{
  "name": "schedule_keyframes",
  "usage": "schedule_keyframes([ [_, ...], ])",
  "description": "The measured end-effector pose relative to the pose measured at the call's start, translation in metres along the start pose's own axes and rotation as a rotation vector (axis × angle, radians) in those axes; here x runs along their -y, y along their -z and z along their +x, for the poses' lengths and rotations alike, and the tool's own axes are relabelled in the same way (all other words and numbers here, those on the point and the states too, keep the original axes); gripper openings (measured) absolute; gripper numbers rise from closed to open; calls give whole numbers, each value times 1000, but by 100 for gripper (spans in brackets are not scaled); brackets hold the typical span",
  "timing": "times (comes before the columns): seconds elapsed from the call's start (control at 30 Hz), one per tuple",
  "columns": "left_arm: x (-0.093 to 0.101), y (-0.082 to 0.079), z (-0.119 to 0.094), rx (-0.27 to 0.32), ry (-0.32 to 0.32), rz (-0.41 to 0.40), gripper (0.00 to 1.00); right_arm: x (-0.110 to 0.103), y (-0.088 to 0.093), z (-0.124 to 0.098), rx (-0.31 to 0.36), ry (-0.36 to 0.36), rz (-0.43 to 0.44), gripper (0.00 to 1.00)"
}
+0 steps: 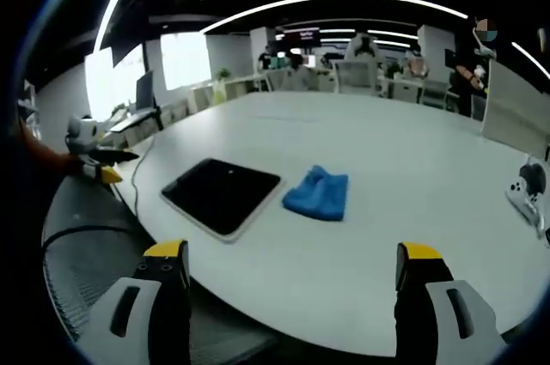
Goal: Wipe the mirror surface with the cleaning cloth until all visible marks leave the cleaned area.
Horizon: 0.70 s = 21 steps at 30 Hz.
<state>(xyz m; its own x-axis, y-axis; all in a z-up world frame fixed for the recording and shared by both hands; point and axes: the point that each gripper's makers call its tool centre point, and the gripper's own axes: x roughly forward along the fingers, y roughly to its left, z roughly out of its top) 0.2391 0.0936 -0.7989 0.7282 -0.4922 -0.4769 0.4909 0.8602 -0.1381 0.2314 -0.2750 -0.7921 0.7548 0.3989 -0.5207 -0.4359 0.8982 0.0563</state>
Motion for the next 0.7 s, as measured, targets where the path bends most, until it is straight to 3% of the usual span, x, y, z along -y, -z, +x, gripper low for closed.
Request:
schedule_keyframes([
  [0.47, -1, 1, -2, -5, -10, -8, 100, -1, 0, 2, -10, -12, 6, 100],
  [0.63, -4, 6, -4, -24, -33, -14, 100, -1, -2, 0, -29, -19, 45, 100],
  [0.7, -7, 7, -3, -32, -46, -28, 100, -3, -11, -3, -16, -17, 50, 100],
])
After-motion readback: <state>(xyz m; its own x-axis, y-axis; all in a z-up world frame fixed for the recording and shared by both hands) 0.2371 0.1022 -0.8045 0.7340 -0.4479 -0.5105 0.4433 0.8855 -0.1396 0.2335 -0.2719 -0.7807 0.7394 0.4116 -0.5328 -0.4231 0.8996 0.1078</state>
